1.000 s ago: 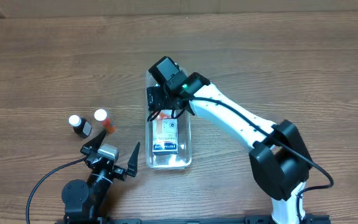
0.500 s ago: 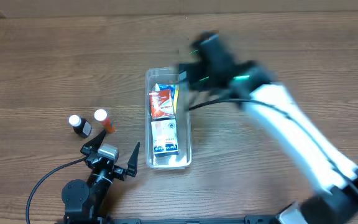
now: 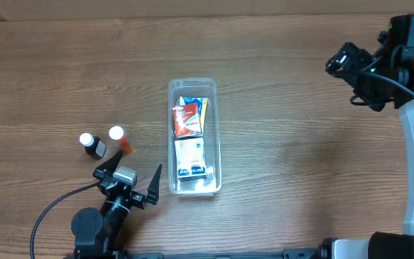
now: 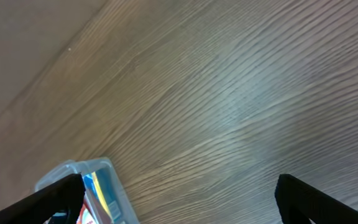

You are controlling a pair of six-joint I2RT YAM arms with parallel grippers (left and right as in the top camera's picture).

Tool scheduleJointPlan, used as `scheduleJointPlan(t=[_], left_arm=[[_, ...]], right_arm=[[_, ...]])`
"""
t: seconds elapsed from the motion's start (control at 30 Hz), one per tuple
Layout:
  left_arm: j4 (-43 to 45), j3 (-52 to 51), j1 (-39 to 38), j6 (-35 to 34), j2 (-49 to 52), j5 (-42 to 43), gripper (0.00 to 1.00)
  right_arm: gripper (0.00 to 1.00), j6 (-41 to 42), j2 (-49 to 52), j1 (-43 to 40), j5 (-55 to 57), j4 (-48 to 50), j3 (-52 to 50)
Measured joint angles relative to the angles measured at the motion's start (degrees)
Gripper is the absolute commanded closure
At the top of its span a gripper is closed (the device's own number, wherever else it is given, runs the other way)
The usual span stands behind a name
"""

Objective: Pack container
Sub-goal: 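Reach the left gripper to the dark medicine bottle and grasp it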

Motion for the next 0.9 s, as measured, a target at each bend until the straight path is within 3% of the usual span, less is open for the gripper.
scheduleJointPlan(t=[0.2, 0.37, 0.6, 0.73, 0.9], left_arm=[[2.0, -0.2, 0.0, -1.3, 0.0, 1.0, 0.00], [2.3, 1.1, 0.0, -7.6, 0.0, 0.5, 0.00], [-6.1, 16.4, 0.0, -14.7, 2.3, -7.3, 0.00], [-14.9, 30.7, 0.0, -16.1, 12.0, -14.8, 0.00], [-28.1, 48.1, 0.0, -13.0, 34.7, -22.6, 0.00]], right_arm=[[0.00, 0.0, 0.0, -0.2, -1.5, -0.1, 0.0], [0.00, 0.0, 0.0, -0.2, -1.7, -0.6, 0.0], [0.00, 0.0, 0.0, -0.2, -1.9, -0.6, 0.0], [0.00, -0.1, 0.0, -0.3, -1.9, -0.6, 0.0], [0.00, 0.0, 0.0, -0.2, -1.9, -0.7, 0.0]])
